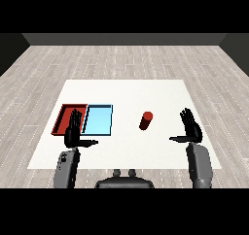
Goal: Pick the red can and put it in the red box
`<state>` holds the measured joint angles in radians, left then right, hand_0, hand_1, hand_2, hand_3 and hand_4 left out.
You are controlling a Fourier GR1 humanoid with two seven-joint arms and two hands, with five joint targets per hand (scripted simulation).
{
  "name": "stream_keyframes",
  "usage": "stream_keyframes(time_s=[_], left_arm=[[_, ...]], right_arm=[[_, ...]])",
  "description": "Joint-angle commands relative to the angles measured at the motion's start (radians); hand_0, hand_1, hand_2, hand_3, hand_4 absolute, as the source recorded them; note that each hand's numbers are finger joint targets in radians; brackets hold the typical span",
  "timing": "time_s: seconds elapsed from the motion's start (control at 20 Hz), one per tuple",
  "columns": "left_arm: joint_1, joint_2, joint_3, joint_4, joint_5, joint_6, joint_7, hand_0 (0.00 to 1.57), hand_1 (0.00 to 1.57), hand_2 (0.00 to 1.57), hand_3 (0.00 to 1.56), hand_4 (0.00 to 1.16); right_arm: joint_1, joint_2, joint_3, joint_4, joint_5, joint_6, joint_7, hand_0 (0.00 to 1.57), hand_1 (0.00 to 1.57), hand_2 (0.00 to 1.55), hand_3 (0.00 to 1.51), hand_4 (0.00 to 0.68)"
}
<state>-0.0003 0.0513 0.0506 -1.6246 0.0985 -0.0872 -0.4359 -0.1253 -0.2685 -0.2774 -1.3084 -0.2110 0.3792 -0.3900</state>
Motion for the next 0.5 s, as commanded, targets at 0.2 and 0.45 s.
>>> stream_keyframes(time_s=[0.2, 0.45], left_arm=[[0.019, 0.010, 0.032, 0.064, 0.031, -0.046, -0.076, 0.00, 0.00, 0.00, 0.00, 0.00], [0.053, 0.008, 0.017, -0.052, 0.032, -0.026, 0.002, 0.00, 0.00, 0.00, 0.00, 0.00]], right_arm=[[-0.158, 0.035, 0.029, 0.049, -0.006, -0.080, 0.121, 0.00, 0.00, 0.00, 0.00, 0.000], [-0.177, 0.064, 0.048, 0.211, 0.015, -0.052, 0.036, 0.00, 0.00, 0.00, 0.00, 0.000]])
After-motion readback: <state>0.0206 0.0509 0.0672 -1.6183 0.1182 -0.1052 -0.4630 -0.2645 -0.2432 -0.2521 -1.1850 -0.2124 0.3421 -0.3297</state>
